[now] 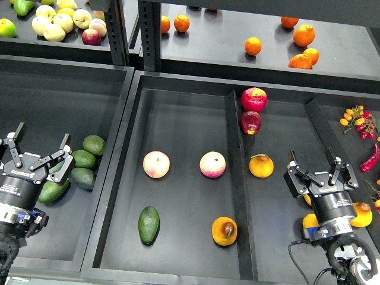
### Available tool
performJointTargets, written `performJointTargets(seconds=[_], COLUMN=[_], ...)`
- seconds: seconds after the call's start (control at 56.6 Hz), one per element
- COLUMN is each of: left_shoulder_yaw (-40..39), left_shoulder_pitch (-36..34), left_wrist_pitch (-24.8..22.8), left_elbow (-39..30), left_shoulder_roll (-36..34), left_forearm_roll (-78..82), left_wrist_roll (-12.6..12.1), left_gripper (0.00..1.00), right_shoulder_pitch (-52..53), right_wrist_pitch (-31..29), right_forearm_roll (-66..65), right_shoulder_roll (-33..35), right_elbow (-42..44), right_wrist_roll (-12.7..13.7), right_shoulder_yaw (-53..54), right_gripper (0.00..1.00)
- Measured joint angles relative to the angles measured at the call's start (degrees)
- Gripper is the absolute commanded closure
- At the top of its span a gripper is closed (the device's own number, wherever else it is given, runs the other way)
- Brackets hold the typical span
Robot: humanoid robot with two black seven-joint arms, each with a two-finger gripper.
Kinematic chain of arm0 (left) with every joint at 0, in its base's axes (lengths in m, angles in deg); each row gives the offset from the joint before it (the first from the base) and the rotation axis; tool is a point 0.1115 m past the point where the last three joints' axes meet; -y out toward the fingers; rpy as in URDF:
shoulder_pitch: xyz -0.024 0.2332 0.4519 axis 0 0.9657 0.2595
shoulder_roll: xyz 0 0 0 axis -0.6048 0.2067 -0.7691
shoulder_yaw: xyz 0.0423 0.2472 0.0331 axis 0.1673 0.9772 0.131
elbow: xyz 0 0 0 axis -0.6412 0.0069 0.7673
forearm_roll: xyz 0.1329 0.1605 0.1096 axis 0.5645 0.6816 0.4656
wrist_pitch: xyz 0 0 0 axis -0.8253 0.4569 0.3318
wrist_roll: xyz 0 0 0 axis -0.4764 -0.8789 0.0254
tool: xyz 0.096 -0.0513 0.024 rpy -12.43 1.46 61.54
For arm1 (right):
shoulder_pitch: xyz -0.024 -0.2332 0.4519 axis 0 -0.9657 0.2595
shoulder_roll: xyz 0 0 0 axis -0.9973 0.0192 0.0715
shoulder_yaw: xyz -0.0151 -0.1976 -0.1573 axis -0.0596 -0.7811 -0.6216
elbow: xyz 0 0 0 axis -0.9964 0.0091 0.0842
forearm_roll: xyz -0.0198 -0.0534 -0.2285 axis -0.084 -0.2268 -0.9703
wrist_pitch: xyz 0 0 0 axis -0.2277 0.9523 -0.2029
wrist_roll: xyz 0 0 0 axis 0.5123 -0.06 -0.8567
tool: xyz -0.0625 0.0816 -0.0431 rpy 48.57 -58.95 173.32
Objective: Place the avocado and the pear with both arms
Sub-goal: 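Move the left gripper up from the green fruits toward the middle compartment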
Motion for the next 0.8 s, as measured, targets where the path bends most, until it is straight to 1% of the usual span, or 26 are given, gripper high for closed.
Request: performJointTargets(seconds=[0.442,0.707,0.778,0.795], left_shoulder_yaw=[-1.02,-0.93,-0.96,-1.00], left_shoulder_pitch=[0.07,-0.06,-0.06,-0.05], left_wrist_pitch=[0.00,0.00,0.00,0.00], left_elbow=[0.00,0.05,0.05,0.05], left_shoulder_roll=[0.00,0.00,0.00,0.00], left_forearm_roll=[0.00,1.35,1.46,1.48], left_wrist_roll=[0.09,-0.59,-1.09,-1.81], left_gripper=[0.01,0.00,0.00,0.00], right_shoulder_pitch=[-0.03,-0.22,-0.24,-0.28], right_wrist_pitch=[-0.04,-0.04,-0.04,-0.07], right_forearm_roll=[-0.02,-0.02,-0.02,-0.02], right_shoulder_roll=[0.00,0.00,0.00,0.00], right_elbow=[0.08,0.11,0.11,0.10], right_wrist_roll=[0.00,0.07,0.08,0.08], right_shoulder_yaw=[-0.35,-0.33,-0.36,-0.36], right_gripper=[0.00,0.00,0.00,0.00])
